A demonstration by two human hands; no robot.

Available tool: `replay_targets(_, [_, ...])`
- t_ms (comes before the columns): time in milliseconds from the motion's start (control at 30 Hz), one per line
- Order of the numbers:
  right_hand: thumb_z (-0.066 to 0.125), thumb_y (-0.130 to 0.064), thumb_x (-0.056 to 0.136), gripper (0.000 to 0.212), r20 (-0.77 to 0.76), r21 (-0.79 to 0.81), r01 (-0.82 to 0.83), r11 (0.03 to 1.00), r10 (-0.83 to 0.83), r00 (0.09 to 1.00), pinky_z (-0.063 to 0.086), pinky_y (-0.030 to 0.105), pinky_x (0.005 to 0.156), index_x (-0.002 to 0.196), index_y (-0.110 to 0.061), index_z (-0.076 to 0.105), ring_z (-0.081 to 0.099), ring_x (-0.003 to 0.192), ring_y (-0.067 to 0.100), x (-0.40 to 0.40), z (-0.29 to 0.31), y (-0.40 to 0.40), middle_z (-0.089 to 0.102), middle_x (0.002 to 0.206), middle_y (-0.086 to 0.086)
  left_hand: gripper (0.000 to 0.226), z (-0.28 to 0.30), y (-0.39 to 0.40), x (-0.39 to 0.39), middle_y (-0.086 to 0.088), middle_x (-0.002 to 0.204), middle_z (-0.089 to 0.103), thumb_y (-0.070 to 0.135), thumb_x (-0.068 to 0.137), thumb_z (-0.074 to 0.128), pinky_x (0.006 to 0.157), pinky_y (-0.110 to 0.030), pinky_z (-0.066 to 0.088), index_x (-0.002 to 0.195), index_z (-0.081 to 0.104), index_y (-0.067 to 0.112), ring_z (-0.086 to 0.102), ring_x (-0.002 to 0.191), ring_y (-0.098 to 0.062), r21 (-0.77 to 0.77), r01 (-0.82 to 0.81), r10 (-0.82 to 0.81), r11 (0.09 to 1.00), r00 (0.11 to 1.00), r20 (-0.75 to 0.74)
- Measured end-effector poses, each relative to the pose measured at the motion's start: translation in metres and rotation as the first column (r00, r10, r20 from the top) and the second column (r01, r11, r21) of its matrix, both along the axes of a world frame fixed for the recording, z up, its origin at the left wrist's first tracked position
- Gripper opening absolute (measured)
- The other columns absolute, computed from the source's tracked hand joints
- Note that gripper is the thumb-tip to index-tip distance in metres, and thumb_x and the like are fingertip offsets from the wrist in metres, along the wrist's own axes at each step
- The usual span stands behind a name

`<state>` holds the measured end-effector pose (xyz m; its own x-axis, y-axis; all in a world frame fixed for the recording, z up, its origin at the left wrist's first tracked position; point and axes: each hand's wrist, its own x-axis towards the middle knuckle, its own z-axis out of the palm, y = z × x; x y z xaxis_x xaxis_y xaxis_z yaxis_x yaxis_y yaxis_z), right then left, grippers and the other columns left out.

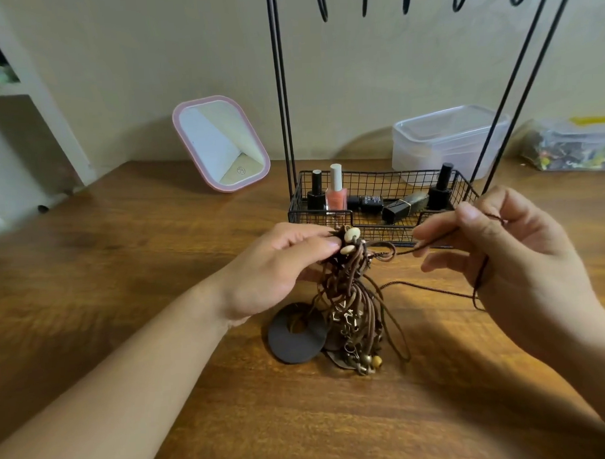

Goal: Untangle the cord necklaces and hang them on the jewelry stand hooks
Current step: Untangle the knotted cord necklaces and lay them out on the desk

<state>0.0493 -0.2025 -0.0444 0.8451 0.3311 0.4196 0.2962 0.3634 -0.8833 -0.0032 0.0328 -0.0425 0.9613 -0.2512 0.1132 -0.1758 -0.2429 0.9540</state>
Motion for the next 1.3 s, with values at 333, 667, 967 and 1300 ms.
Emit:
replay_targets(333, [0.066, -0.015, 0.079, 0.016, 0.0, -0.125, 0.045, 0.991, -0.046, 0.999, 0.04, 0.022, 0.043, 0.077, -0.017, 0.051, 0.05, 0.049, 0.022, -0.002, -0.001, -0.001, 0.066, 0.068, 0.012, 0.032, 0.001, -0.006, -0.002, -0.006, 0.079, 0.068, 0.025, 0.097, 0.042, 0.07, -0.027, 0.054, 0.087, 0.073, 0.023, 0.067, 0.076, -0.018, -0.305, 0.004, -0.02, 0.952, 0.999, -0.048])
replay_targets(667, [0.064, -0.053, 0.088, 0.023, 0.502, -0.68, 0.277, 0.678, 0.156, 0.85, 0.049, 0.016, 0.068, 0.101, -0.036, 0.07, 0.063, 0.092, 0.006, -0.018, -0.006, 0.004, 0.067, 0.1, -0.021, 0.031, 0.003, -0.02, -0.009, -0.005, 0.05, 0.057, 0.036, 0.087, 0.047, 0.046, -0.023, 0.049, 0.108, 0.056, 0.016, 0.057, 0.042, -0.013, -0.263, -0.017, -0.009, 0.965, 0.995, -0.099])
replay_targets(967, [0.064, -0.06, 0.07, 0.027, 0.485, -0.605, 0.426, 0.673, -0.112, 0.867, 0.045, 0.022, 0.058, 0.094, -0.051, 0.061, 0.057, 0.071, 0.0, -0.016, -0.014, 0.01, 0.065, 0.082, -0.027, 0.035, 0.003, -0.024, -0.009, -0.008, 0.052, 0.062, 0.035, 0.088, 0.045, 0.043, -0.022, 0.049, 0.113, 0.054, 0.011, 0.061, 0.042, -0.015, -0.3, -0.021, -0.023, 0.954, 0.989, -0.144])
replay_targets(1300, [0.063, -0.051, 0.077, 0.008, 0.539, -0.555, 0.478, 0.681, -0.143, 0.83, 0.03, 0.006, 0.04, 0.078, -0.044, 0.066, 0.05, 0.044, 0.001, -0.024, 0.008, 0.004, 0.05, 0.047, -0.027, 0.023, 0.006, -0.022, -0.009, -0.008, 0.046, 0.058, 0.034, 0.081, 0.048, 0.039, -0.021, 0.045, 0.101, 0.057, 0.025, 0.055, 0.036, -0.015, -0.356, -0.109, 0.042, 0.928, 0.98, -0.193])
